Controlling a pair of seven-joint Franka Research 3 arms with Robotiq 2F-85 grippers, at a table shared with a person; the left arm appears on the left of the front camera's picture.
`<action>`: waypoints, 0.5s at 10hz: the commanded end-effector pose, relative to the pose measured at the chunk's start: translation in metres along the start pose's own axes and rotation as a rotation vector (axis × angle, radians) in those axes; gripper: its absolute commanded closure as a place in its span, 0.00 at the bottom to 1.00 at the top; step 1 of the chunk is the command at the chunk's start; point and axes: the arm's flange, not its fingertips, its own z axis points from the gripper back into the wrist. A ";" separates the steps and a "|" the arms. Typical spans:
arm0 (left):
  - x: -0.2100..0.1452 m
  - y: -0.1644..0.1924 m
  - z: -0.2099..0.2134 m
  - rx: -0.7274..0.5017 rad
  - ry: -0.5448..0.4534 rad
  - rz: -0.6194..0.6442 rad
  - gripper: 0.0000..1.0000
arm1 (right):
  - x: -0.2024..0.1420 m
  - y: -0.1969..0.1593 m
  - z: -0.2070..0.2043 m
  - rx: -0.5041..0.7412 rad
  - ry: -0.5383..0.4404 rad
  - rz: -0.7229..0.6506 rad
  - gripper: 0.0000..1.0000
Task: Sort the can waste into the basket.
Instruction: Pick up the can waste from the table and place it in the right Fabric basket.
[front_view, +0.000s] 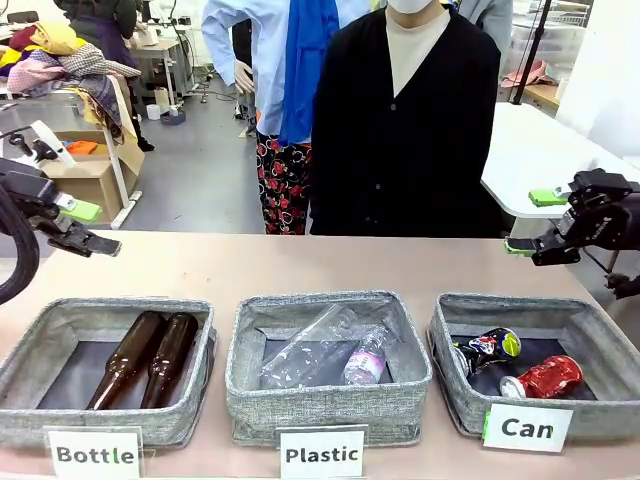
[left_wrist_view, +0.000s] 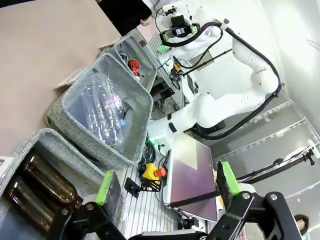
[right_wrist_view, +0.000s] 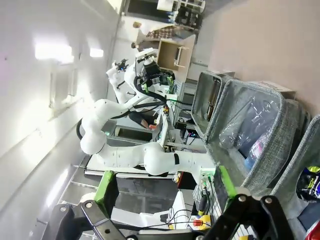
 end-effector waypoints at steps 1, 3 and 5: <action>-0.004 0.003 0.001 0.004 0.005 -0.011 0.00 | -0.001 0.004 0.000 -0.011 0.010 0.005 0.00; -0.004 0.003 0.001 0.004 0.005 -0.011 0.00 | -0.001 0.004 0.000 -0.011 0.010 0.005 0.00; -0.004 0.003 0.001 0.004 0.005 -0.011 0.00 | -0.001 0.004 0.000 -0.011 0.010 0.005 0.00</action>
